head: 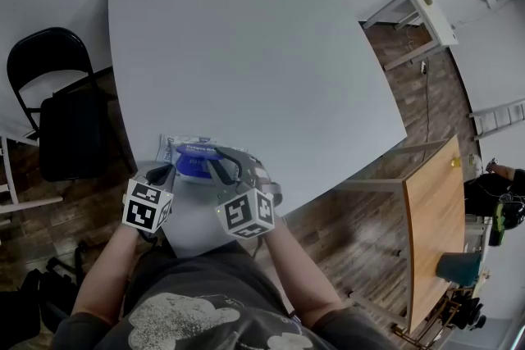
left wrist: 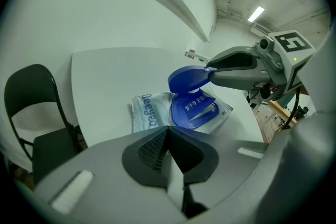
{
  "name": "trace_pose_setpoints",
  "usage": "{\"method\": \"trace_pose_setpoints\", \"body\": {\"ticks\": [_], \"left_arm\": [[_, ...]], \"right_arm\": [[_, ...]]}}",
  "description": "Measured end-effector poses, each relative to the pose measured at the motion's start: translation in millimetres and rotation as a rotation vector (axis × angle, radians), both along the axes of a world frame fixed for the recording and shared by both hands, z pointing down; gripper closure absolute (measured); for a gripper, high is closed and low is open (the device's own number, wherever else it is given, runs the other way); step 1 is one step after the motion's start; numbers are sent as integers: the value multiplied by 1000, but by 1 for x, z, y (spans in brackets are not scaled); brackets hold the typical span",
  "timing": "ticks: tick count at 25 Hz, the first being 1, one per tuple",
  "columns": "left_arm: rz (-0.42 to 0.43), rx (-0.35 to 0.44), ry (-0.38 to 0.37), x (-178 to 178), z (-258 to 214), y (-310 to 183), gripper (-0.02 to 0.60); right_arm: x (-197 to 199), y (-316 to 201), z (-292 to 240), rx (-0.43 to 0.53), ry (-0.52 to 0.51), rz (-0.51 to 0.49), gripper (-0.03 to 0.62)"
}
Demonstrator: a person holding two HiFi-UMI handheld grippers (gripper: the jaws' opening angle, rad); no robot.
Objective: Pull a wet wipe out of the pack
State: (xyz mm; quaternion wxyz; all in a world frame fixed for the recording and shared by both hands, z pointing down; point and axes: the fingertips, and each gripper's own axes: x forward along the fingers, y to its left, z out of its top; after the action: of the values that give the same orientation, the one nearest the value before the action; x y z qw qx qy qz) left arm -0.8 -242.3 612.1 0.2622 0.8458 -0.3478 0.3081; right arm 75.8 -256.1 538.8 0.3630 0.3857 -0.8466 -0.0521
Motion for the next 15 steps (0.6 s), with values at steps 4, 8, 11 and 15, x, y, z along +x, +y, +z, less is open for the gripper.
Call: {"method": "trace_pose_setpoints", "body": {"ticks": [4, 8, 11, 15], "left_arm": [[0, -5, 1, -1, 0, 0, 563], [-1, -4, 0, -1, 0, 0, 563], [-1, -6, 1, 1, 0, 1, 563], [-5, -6, 0, 1, -1, 2, 563]], "right_arm": [[2, -6, -1, 26, 12, 9, 525], [7, -18, -5, 41, 0, 41, 528], [11, -30, -6, 54, -3, 59, 525], [19, -45, -3, 41, -17, 96, 520]]}}
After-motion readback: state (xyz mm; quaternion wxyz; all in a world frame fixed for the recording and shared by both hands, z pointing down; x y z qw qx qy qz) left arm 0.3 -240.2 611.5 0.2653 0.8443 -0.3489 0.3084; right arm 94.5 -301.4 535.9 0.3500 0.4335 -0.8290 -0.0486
